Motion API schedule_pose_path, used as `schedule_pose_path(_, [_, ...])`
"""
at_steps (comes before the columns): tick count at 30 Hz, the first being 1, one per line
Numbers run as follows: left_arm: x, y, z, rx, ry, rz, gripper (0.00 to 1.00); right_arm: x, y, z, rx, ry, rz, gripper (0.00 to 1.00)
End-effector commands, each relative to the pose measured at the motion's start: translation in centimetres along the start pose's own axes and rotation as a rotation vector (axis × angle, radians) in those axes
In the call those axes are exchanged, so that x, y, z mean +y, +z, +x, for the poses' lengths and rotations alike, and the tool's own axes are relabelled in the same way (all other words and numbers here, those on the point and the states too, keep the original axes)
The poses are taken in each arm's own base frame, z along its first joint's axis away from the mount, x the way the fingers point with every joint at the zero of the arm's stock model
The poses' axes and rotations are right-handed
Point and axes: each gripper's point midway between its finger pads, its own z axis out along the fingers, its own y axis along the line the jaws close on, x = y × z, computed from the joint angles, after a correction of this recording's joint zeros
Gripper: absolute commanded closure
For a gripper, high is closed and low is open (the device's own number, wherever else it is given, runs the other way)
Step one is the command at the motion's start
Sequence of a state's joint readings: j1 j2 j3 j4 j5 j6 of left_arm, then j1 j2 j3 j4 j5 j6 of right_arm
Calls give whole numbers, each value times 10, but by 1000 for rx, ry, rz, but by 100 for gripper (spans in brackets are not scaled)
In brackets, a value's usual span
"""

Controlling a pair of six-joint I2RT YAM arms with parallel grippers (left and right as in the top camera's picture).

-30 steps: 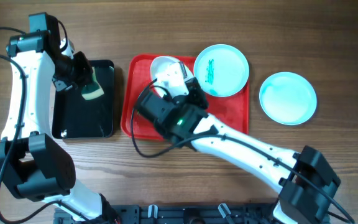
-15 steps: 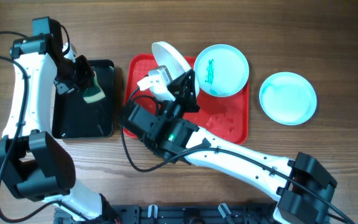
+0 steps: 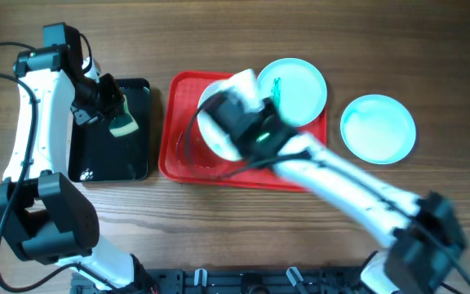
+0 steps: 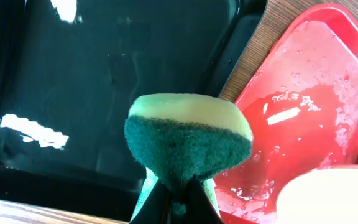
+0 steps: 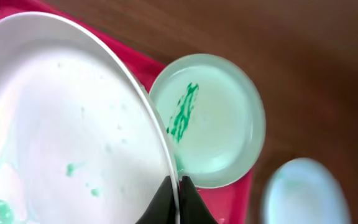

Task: Clean dirty plates on tray and stack at the side
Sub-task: 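Lift the plate off the tray and stack it on the first plate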

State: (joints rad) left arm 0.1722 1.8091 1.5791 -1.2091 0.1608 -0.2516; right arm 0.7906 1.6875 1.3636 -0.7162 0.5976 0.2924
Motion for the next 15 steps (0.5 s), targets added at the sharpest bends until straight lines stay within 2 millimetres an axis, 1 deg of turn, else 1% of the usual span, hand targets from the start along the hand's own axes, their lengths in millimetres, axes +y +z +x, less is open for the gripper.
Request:
schedule_pose_path(1, [2, 4, 1, 10, 6, -9, 96, -41, -16, -18, 39, 282, -295, 96])
schedule_pose_path(3, [2, 4, 1, 9, 7, -9, 96, -90, -7, -10, 92, 413, -316, 96])
schedule_pose_path(4, [2, 4, 1, 9, 7, -9, 96, -109, -3, -3, 118, 463, -308, 96])
schedule_pose_path(5, [2, 4, 1, 9, 7, -9, 96, -138, 5, 9, 153, 531, -276, 96])
schedule_pose_path(6, [2, 4, 1, 9, 7, -9, 96, -175, 13, 30, 208, 638, -214, 96])
schedule_pose_path(7, [2, 4, 1, 9, 7, -9, 96, -195, 17, 44, 238, 689, -174, 96])
schedule_pose_path(8, [2, 4, 1, 9, 7, -9, 96, -220, 21, 65, 282, 757, -105, 96])
schedule_pose_path(9, [2, 4, 1, 9, 7, -9, 96, -245, 24, 89, 325, 841, -12, 96])
schedule_pose_path(10, [2, 4, 1, 9, 7, -9, 96, -273, 26, 122, 374, 928, 106, 96])
schedule_pose_path(11, [2, 4, 1, 9, 7, -9, 96, -284, 28, 137, 394, 972, 153, 96])
schedule_pose_path(13, [2, 4, 1, 9, 7, -9, 96, -296, 31, 162, 427, 1019, 197, 96])
schedule_pose_path(14, [2, 4, 1, 9, 7, -9, 96, -303, 34, 183, 451, 1047, 233, 96])
schedule_pose_path(15, [2, 4, 1, 9, 7, -9, 96, -307, 36, 197, 466, 1059, 264, 96])
